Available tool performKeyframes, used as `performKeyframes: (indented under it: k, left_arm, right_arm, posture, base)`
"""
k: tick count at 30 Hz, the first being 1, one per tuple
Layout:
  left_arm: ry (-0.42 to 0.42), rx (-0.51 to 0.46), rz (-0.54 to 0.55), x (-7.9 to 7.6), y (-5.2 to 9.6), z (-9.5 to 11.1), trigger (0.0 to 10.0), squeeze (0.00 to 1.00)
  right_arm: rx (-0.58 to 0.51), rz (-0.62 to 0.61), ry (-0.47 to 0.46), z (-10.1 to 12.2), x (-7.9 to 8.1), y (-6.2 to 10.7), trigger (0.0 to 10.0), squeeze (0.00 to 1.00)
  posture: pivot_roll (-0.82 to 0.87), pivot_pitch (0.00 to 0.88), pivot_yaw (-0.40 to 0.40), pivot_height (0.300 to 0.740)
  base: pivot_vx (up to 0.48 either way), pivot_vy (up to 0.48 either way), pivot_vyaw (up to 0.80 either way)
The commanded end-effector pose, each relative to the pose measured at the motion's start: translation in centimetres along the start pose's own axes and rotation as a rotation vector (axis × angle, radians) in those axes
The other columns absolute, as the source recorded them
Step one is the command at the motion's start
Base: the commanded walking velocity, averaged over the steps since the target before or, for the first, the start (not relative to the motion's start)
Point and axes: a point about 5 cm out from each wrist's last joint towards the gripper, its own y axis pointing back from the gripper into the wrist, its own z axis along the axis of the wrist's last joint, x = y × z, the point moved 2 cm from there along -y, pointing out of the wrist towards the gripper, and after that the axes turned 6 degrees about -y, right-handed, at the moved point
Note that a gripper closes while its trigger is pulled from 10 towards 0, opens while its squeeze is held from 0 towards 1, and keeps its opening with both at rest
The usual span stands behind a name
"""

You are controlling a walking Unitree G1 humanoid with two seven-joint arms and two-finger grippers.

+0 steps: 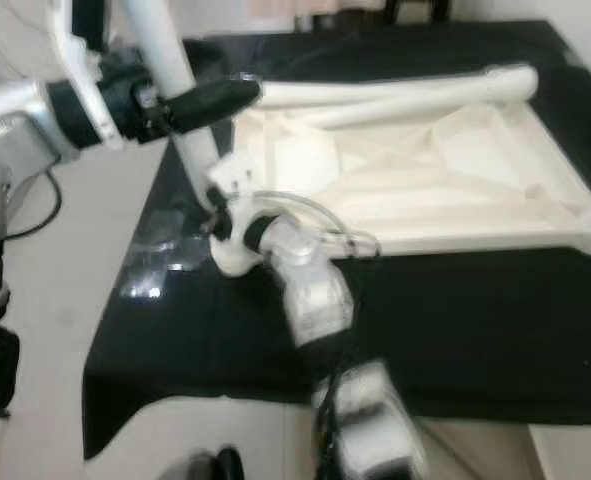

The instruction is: Building children table

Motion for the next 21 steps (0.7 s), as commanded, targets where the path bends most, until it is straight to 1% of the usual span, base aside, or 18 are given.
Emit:
performKeyframes:
  k: [1, 3, 4, 5, 6, 7, 8, 9, 10, 12, 13, 14, 16, 17, 18, 20, 21]
  left_arm:
    - [0.008, -0.002, 0.008, -0.1, 0.7, 0.1, 10.0, 0.0]
    - [0.008, -0.002, 0.008, -0.1, 0.7, 0.1, 10.0, 0.0]
    - [0.008, -0.005, 0.029, -0.1, 1.2, 0.1, 10.0, 0.0]
    - [0.008, -0.005, 0.029, -0.1, 1.2, 0.1, 10.0, 0.0]
    - [0.009, 0.005, 0.072, -0.3, 2.5, -0.4, 10.0, 0.0]
    - [0.009, 0.005, 0.072, -0.3, 2.5, -0.4, 10.0, 0.0]
    - [0.017, 0.021, 0.118, -0.5, 3.9, -1.1, 10.0, 0.0]
    - [0.017, 0.021, 0.118, -0.5, 3.9, -1.1, 10.0, 0.0]
    - [0.022, 0.048, 0.159, -0.9, 5.5, -1.8, 10.0, 0.0]
    - [0.022, 0.048, 0.159, -0.9, 5.5, -1.8, 10.0, 0.0]
    - [0.039, 0.071, 0.186, -1.5, 7.0, -2.5, 10.0, 0.0]
    - [0.069, 0.088, 0.195, -2.5, 8.4, -3.1, 10.0, 0.0]
    - [0.069, 0.088, 0.195, -2.5, 8.4, -3.1, 10.0, 0.0]
    - [0.097, 0.096, 0.202, -3.4, 9.5, -3.5, 10.0, 0.0]
    - [0.117, 0.1, 0.205, -3.9, 10.1, -3.7, 10.0, 0.0]
    - [0.117, 0.1, 0.205, -3.9, 10.1, -3.7, 10.0, 0.0]
    - [0.137, 0.106, 0.201, -4.6, 10.7, -3.9, 10.0, 0.0]
  right_arm:
    - [0.218, -0.087, -0.112, -5.2, 0.8, 1.2, 0.0, 0.0]
    - [0.218, -0.087, -0.112, -5.2, 0.8, 1.2, 0.0, 0.0]
    - [0.19, -0.107, -0.084, -4.9, 0.8, 1.0, 0.0, 0.0]
    - [0.19, -0.107, -0.084, -4.9, 0.8, 1.0, 0.0, 0.0]
    - [0.163, -0.129, -0.055, -4.7, 0.3, 0.1, 0.0, 0.0]
    - [0.163, -0.129, -0.055, -4.7, 0.3, 0.1, 0.0, 0.0]
    - [0.151, -0.143, -0.049, -4.7, -0.2, -0.7, 2.5, 0.0]
    - [0.151, -0.143, -0.049, -4.7, -0.2, -0.7, 2.5, 0.0]
    - [0.154, -0.16, -0.064, -4.9, -0.5, -1.2, 10.0, 0.0]
    - [0.154, -0.16, -0.064, -4.9, -0.5, -1.2, 10.0, 0.0]
    - [0.148, -0.152, -0.096, -4.9, -0.6, -1.4, 10.0, 1.0]
    - [0.122, -0.16, -0.136, -4.3, -0.8, -1.3, 10.0, 1.0]
    - [0.122, -0.16, -0.136, -4.3, -0.8, -1.3, 10.0, 1.0]
    - [0.08, -0.158, -0.178, -3.5, -1.0, -1.2, 10.0, 1.0]
    - [0.056, -0.167, -0.202, -2.8, -1.1, -0.9, 10.0, 1.0]
    - [0.056, -0.167, -0.202, -2.8, -1.1, -0.9, 10.0, 1.0]
    - [0.017, -0.131, -0.221, -1.9, -1.2, -0.9, 10.0, 1.0]
  posture:
    - [-0.03, 0.229, 0.054, 0.74]
    - [-0.03, 0.229, 0.054, 0.74]
    - [-0.02, 0.226, 0.05, 0.74]
    - [-0.02, 0.226, 0.05, 0.74]
    - [-0.01, 0.211, 0.037, 0.74]
    - [-0.01, 0.211, 0.037, 0.74]
    - [0.0, 0.206, 0.03, 0.74]
    - [0.0, 0.206, 0.03, 0.74]
    - [0.01, 0.203, 0.031, 0.74]
    - [0.01, 0.203, 0.031, 0.74]
    - [0.01, 0.199, 0.033, 0.74]
    - [0.02, 0.193, 0.034, 0.74]
    - [0.02, 0.193, 0.034, 0.74]
    - [0.02, 0.188, 0.033, 0.74]
    - [0.02, 0.186, 0.033, 0.74]
    - [0.02, 0.186, 0.033, 0.74]
    - [0.03, 0.18, 0.036, 0.74]
  base:
    - [0.0, 0.0, 0.0]
    - [0.0, 0.0, 0.0]
    - [0.0, 0.0, 0.0]
    - [0.0, 0.0, 0.0]
    - [0.0, 0.0, 0.0]
    - [0.0, 0.0, 0.0]
    - [0.0, 0.0, 0.0]
    - [0.0, 0.0, 0.0]
    - [0.0, 0.0, 0.0]
    - [0.0, 0.0, 0.0]
    - [0.0, 0.0, 0.0]
    - [0.0, 0.0, 0.0]
    - [0.0, 0.0, 0.0]
    - [0.0, 0.0, 0.0]
    - [0.0, 0.0, 0.0]
    - [0.0, 0.0, 0.0]
    - [0.0, 0.0, 0.0]
